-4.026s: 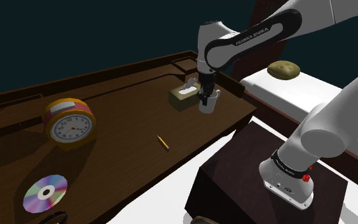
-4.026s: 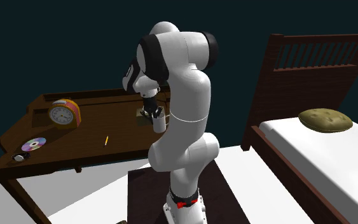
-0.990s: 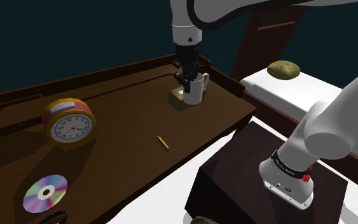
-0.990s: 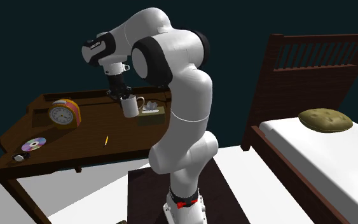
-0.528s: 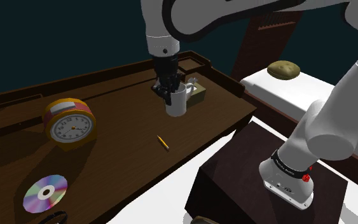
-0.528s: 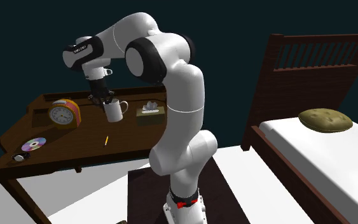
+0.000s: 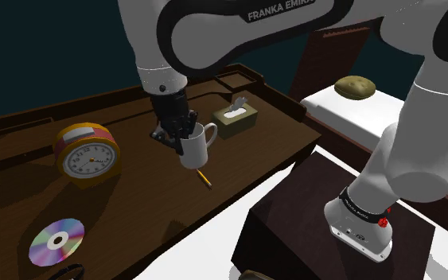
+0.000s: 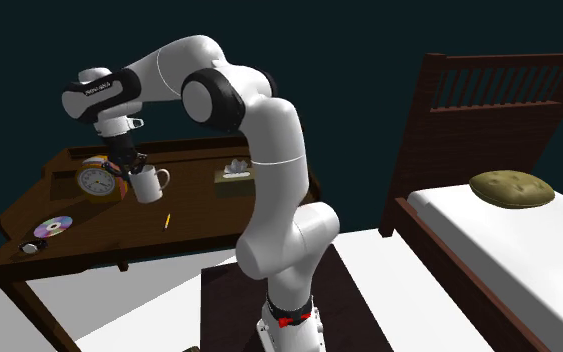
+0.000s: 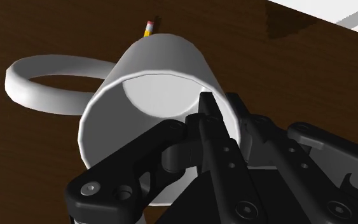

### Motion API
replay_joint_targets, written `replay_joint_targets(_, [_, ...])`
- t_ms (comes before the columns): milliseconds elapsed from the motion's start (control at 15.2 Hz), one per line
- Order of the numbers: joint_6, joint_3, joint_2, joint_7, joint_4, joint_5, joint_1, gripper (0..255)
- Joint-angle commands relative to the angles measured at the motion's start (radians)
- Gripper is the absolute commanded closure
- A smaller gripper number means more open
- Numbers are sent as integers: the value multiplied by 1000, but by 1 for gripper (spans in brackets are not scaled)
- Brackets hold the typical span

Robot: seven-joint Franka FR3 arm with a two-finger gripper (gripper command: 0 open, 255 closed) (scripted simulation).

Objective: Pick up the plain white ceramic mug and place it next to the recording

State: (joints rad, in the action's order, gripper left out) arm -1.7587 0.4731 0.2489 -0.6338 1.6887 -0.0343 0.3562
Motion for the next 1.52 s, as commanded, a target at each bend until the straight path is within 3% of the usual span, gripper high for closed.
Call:
replay_joint_targets(0, [12, 8, 68, -47, -76, -27, 36, 255])
replay_joint_targets(528, [111, 5, 376, -195, -471, -135, 229, 255])
replay_joint_targets(660, [160, -4, 472, -218, -618, -161, 292, 255])
replay_joint_targets(726, [222, -15, 576, -232, -788, -185, 356, 255])
replay_joint_targets(1452, [71, -20, 573, -235, -629, -186, 328, 255])
